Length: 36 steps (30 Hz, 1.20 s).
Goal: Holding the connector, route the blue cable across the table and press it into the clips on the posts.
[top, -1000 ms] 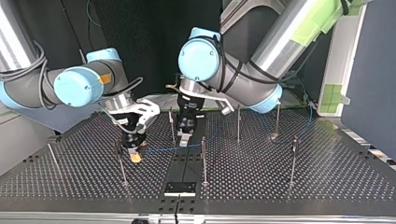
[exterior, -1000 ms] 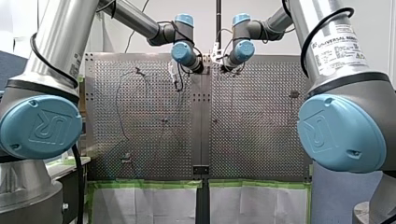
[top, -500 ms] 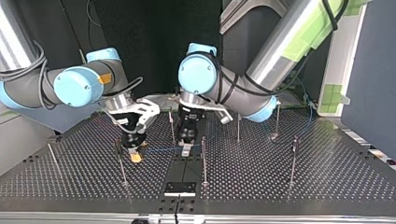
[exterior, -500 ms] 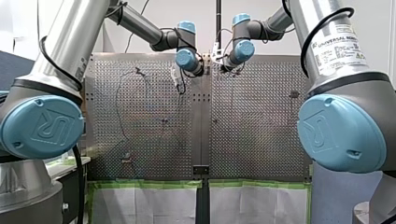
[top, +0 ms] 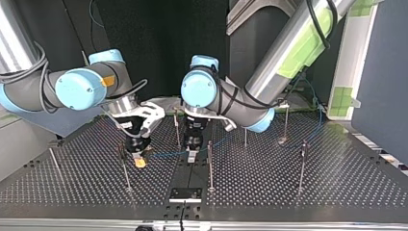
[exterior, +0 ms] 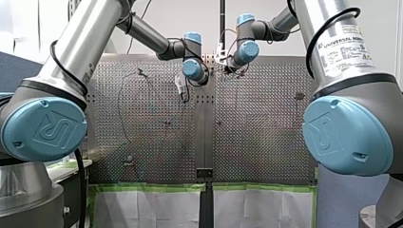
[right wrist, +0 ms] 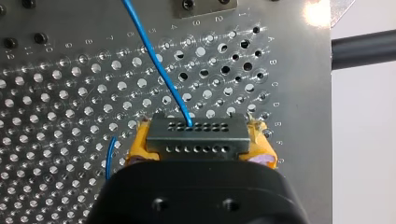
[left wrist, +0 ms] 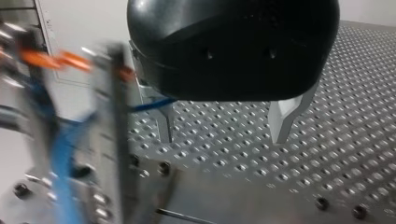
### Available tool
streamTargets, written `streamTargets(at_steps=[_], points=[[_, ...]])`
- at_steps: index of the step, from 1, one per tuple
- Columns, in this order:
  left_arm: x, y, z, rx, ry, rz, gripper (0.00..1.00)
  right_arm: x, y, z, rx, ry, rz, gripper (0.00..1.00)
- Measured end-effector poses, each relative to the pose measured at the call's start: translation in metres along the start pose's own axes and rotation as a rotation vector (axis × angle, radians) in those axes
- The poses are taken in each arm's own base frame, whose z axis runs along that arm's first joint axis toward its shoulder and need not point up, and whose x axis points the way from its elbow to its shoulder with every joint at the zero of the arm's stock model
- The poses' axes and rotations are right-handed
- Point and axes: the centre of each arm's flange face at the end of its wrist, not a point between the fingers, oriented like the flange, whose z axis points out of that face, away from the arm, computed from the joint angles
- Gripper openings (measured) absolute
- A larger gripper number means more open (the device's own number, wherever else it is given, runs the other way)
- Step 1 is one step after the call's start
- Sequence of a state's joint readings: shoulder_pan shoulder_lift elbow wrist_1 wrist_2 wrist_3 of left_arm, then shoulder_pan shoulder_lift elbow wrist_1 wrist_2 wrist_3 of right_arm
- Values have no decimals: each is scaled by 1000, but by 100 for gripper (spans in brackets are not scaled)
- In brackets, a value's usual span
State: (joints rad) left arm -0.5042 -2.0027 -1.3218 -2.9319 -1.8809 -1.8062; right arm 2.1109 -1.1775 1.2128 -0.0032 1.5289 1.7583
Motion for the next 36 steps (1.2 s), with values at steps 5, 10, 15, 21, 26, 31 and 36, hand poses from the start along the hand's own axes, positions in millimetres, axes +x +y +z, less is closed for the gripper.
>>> streamTargets(at_steps=[5,10,15,21,26,31,36], points=[[5,5,3,-28,4,7,100,0,0,0,0,0,0,0],[5,4,1,-48,-3,9,100,0,0,0,0,0,0,0],[5,4,1,-51,-7,9,76,0,0,0,1,0,0,0],[5,2,0,-48,-6,12,40,0,-3,0,15,-2,1,0],[6,1,-1,-46,-1,15,13,0,-3,0,21,-3,3,0],[6,0,-2,-46,5,17,7,0,-4,0,24,-3,4,0],[8,-2,-5,-48,13,20,0,-1,-5,-1,26,-5,5,0]])
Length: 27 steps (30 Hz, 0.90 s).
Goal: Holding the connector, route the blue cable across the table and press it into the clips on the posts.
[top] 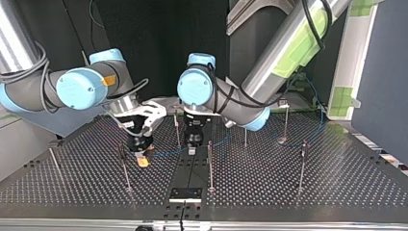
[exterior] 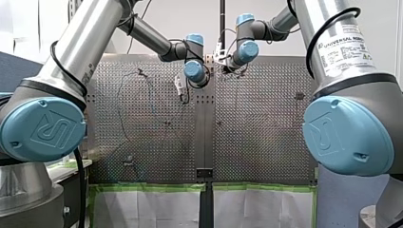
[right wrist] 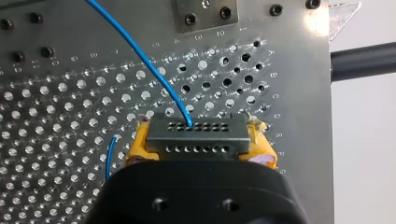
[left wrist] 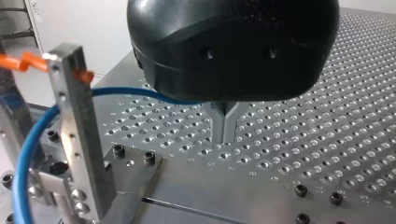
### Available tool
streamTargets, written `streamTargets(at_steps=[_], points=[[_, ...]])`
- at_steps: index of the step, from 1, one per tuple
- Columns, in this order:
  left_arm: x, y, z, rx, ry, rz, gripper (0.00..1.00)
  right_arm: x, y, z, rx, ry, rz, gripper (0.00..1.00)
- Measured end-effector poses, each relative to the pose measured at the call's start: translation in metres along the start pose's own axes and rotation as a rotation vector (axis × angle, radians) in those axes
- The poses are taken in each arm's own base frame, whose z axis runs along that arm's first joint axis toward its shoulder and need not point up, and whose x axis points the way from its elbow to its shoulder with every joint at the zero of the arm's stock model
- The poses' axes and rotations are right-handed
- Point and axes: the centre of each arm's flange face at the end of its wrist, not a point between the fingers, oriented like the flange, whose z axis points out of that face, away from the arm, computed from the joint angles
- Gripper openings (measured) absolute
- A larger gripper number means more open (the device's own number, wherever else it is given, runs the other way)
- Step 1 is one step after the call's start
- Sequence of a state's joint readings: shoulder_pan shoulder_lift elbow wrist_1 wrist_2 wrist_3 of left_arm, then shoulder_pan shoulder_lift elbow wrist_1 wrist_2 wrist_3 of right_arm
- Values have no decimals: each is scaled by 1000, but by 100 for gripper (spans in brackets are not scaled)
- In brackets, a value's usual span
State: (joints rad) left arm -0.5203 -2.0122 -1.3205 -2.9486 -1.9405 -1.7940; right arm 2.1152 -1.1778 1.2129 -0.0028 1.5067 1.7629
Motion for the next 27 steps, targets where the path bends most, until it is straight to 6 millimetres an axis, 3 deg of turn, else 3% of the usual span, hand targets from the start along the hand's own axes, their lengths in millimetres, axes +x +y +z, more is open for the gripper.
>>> streamTargets(at_steps=[5,10,27], points=[[5,-2,-7,-23,18,11,0,-3,-1,-1,1,-6,3,0],[23,-2,-20,-44,54,37,0,-11,0,-3,-3,-23,4,0],[81,1,-52,-23,76,53,0,-77,15,-18,-28,-113,-15,0]])
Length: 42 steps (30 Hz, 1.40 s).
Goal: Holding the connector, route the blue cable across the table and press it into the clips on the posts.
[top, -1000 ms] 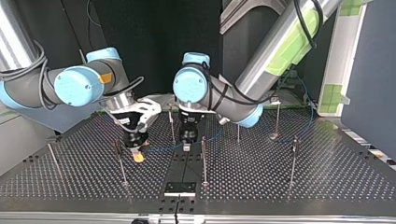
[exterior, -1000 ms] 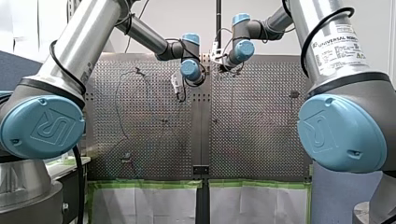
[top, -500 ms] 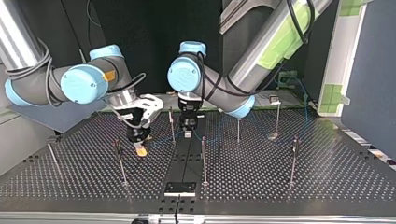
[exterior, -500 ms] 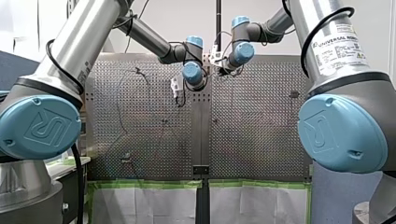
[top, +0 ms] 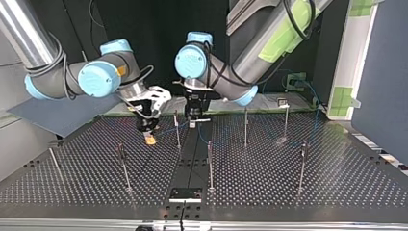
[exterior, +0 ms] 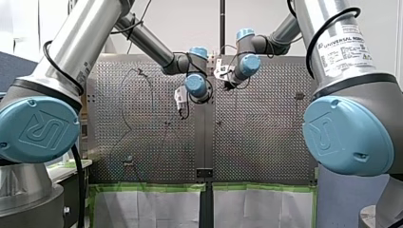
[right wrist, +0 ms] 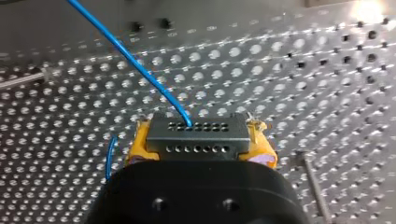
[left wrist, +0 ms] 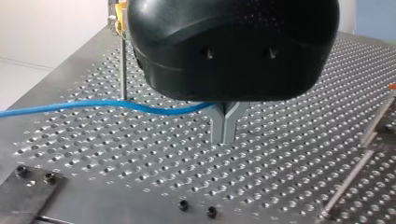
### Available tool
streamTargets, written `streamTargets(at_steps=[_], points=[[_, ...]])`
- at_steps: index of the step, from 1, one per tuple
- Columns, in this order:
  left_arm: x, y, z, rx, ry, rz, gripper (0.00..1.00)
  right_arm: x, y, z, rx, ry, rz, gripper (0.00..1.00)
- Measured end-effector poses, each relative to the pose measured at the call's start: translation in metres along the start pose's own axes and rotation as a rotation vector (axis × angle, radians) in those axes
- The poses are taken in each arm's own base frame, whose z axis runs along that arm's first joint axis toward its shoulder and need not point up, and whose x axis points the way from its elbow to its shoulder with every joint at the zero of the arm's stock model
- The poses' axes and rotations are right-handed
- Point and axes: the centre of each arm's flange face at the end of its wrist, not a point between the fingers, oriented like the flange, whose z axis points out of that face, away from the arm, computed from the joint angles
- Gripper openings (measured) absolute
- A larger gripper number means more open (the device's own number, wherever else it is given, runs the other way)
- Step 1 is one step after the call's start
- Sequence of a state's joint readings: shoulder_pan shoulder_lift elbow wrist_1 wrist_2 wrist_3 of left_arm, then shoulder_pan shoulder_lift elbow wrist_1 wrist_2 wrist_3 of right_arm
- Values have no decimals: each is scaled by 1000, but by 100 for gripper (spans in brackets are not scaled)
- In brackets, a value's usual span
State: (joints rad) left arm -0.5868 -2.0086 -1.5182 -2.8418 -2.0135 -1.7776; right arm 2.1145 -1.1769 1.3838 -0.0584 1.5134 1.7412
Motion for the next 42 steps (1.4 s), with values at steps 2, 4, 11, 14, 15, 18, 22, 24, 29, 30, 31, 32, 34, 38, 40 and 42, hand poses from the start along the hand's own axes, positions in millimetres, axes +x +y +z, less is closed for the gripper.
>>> streamTargets(at_steps=[2,4,11,14,15,18,22,24,29,30,31,32,34,38,40,42], points=[[6,3,-1,5,1,-1,0,-7,1,0,0,-1,2,0],[12,6,-1,12,4,-3,0,-13,2,-1,0,-2,2,0],[47,13,-1,45,39,2,0,-39,4,-5,-2,-7,0,0],[63,16,-4,64,54,4,0,-50,7,-7,-12,-11,-1,0],[67,17,-5,70,57,4,0,-54,8,-8,-17,-14,-1,0],[80,19,-9,89,67,4,0,-65,12,-12,-38,-24,-2,0],[100,23,-12,105,83,8,0,-83,18,-19,-66,-50,-3,0],[111,23,-12,116,90,9,0,-92,20,-23,-74,-69,-9,0],[134,22,-9,133,103,3,0,-116,26,-35,-90,-119,-24,0],[135,22,-8,133,103,2,0,-119,27,-37,-94,-127,-26,0],[136,23,-8,134,103,0,0,-122,28,-38,-98,-134,-29,0],[137,23,-7,134,103,-2,0,-127,30,-41,-103,-143,-31,0],[138,23,-7,134,102,-4,0,-134,33,-45,-109,-158,-32,0],[137,24,-5,134,98,-8,0,-147,37,-52,-120,-187,-32,0],[137,24,-4,139,93,-14,0,-149,40,-53,-124,-187,-30,0],[136,23,-3,146,86,-21,0,-150,42,-52,-127,-178,-26,0]])
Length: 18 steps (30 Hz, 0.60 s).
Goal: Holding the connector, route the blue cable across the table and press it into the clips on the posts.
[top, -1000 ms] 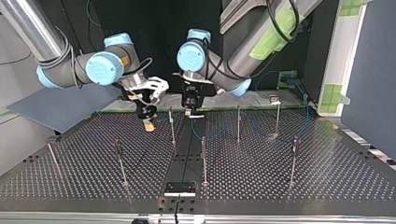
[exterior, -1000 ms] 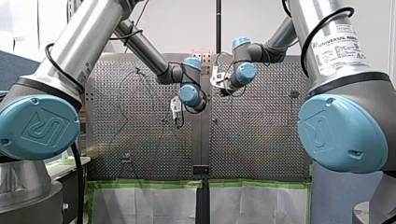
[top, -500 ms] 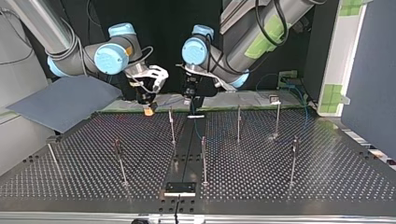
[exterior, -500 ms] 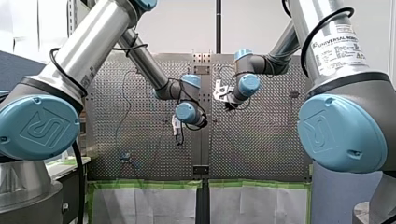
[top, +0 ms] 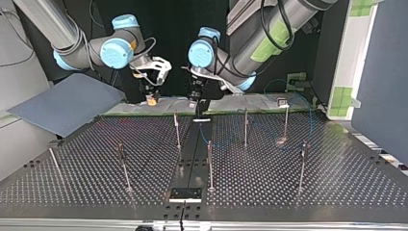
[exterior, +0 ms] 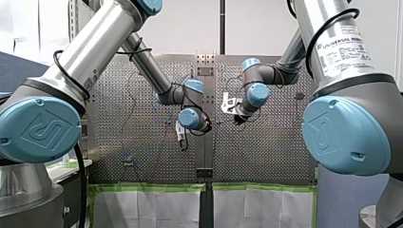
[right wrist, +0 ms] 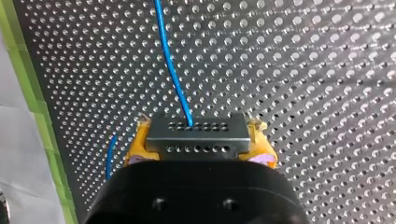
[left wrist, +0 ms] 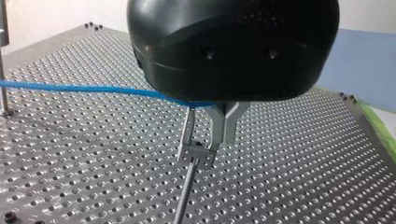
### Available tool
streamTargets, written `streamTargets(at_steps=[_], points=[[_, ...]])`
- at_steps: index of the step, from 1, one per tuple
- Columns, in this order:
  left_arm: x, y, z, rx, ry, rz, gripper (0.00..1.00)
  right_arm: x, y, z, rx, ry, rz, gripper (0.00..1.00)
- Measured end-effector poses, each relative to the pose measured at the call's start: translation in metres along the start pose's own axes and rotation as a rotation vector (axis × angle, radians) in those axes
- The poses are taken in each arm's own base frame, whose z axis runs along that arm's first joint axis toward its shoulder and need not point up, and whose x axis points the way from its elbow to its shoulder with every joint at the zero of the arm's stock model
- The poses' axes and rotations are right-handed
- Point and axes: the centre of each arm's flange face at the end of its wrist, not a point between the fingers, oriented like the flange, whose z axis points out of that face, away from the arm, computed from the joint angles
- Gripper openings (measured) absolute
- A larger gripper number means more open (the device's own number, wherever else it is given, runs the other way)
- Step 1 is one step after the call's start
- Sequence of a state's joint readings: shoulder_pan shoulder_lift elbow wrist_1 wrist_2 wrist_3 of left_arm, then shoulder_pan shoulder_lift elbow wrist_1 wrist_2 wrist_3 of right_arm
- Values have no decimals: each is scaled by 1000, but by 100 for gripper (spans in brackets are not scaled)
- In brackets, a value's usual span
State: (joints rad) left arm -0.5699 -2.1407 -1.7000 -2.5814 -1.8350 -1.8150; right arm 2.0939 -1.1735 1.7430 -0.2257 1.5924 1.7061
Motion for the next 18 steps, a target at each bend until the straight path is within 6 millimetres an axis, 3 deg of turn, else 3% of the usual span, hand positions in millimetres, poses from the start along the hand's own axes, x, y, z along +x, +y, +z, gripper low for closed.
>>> streamTargets(at_steps=[6,14,18], points=[[-5,-4,7,31,-22,-21,0,3,11,9,-9,43,22,0],[-15,-8,18,50,-42,-35,0,-14,24,31,9,29,36,0],[-21,-4,26,53,-42,-47,0,-10,28,38,21,36,48,0]])
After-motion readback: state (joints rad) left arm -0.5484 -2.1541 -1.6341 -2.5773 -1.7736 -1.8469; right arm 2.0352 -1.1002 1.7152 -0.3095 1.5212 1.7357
